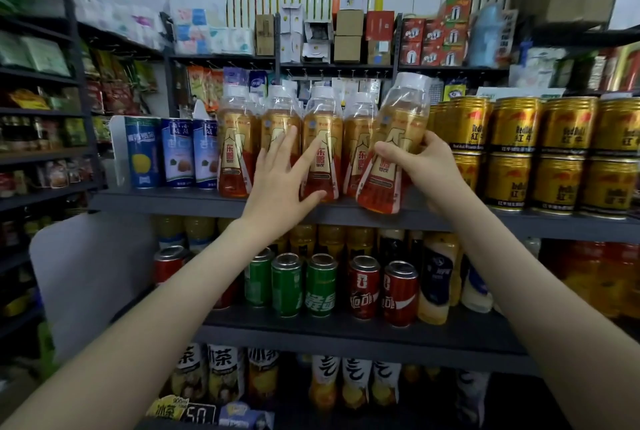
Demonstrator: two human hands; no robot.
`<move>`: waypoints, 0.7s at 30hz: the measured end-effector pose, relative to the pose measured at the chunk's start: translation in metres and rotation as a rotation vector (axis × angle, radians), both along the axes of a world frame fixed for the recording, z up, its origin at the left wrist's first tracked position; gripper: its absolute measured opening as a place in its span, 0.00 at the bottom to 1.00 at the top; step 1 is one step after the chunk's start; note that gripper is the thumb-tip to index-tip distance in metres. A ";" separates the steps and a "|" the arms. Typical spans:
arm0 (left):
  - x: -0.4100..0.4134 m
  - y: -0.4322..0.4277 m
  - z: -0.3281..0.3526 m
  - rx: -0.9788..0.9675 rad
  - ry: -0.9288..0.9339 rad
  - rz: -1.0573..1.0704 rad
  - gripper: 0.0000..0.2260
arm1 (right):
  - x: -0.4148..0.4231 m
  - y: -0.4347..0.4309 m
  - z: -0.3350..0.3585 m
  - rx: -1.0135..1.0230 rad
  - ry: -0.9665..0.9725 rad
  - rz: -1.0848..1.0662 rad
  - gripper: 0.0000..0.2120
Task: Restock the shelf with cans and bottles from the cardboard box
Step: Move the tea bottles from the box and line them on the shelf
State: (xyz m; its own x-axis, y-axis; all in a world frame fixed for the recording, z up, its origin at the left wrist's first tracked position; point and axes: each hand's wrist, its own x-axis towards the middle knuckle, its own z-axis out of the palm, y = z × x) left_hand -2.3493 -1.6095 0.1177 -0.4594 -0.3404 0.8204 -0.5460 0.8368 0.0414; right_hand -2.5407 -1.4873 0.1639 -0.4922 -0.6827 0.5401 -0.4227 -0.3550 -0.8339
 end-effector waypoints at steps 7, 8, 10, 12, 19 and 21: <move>-0.022 -0.023 -0.001 -0.162 -0.193 0.164 0.39 | -0.004 -0.044 -0.003 0.057 0.105 -0.074 0.40; -0.024 -0.026 -0.001 -0.170 -0.202 0.167 0.39 | -0.008 -0.046 -0.004 0.094 0.127 -0.053 0.43; -0.026 -0.031 0.000 -0.192 -0.216 0.166 0.38 | -0.013 -0.047 -0.008 0.174 0.219 -0.001 0.49; -0.027 -0.036 -0.001 -0.204 -0.226 0.146 0.38 | -0.019 -0.048 -0.017 0.234 0.322 -0.018 0.55; -0.033 -0.043 -0.005 -0.186 -0.239 0.111 0.36 | -0.013 -0.042 -0.027 0.123 0.436 -0.038 0.53; -0.032 -0.043 -0.005 -0.186 -0.227 0.110 0.36 | -0.007 -0.043 -0.031 0.124 0.559 -0.067 0.56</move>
